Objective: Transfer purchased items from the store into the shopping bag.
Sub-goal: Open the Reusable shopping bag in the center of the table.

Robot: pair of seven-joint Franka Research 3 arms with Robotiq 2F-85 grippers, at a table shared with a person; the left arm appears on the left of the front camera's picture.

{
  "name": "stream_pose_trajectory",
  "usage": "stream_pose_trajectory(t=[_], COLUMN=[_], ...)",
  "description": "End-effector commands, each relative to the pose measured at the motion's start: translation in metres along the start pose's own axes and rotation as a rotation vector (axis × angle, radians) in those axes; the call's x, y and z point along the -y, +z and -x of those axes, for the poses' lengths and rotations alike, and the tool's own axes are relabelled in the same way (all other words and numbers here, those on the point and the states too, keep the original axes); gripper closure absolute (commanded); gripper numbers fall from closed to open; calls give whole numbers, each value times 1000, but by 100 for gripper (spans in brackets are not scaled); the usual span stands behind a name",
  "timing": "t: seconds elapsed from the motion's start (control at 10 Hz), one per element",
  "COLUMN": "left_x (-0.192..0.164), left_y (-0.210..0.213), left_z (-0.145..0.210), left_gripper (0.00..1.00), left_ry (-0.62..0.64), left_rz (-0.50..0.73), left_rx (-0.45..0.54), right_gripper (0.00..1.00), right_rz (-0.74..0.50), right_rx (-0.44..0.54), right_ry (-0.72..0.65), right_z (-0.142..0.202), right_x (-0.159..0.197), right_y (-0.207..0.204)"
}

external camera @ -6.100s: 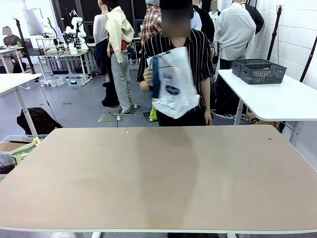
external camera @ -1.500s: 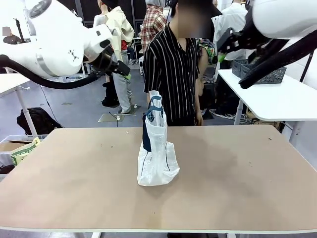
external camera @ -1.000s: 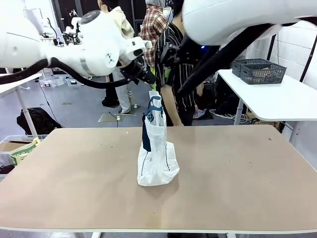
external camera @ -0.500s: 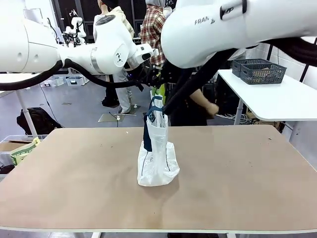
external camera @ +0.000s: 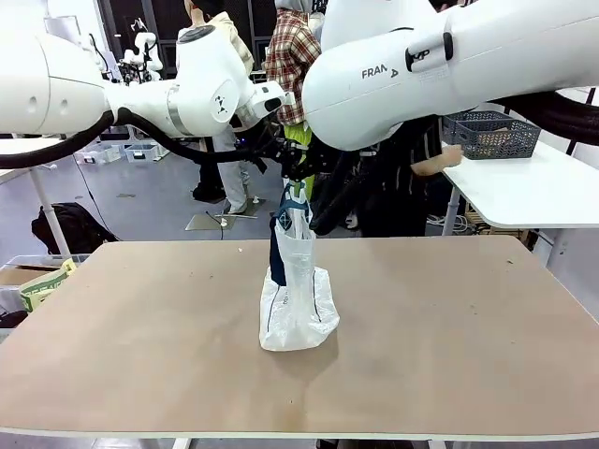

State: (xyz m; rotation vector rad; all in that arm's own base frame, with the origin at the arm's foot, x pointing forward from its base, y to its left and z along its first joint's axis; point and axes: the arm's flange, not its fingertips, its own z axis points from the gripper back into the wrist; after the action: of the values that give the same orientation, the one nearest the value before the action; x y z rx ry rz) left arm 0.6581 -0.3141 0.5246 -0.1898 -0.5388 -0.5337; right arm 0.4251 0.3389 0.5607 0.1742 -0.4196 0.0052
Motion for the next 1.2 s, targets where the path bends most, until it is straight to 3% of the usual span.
stream_pose_trajectory(t=[0.0,1.1], left_x=[-3,5], left_y=[8,-1], left_z=[10,25], left_gripper=[0,0], left_ry=[40,78], left_rz=[-12,24], left_rx=[-22,-149], right_gripper=[0,0], right_rz=[38,91], right_rx=[-7,-47], right_ry=[-5,-38], right_z=[6,14], right_x=[-4,-4], right_y=[-1,-35])
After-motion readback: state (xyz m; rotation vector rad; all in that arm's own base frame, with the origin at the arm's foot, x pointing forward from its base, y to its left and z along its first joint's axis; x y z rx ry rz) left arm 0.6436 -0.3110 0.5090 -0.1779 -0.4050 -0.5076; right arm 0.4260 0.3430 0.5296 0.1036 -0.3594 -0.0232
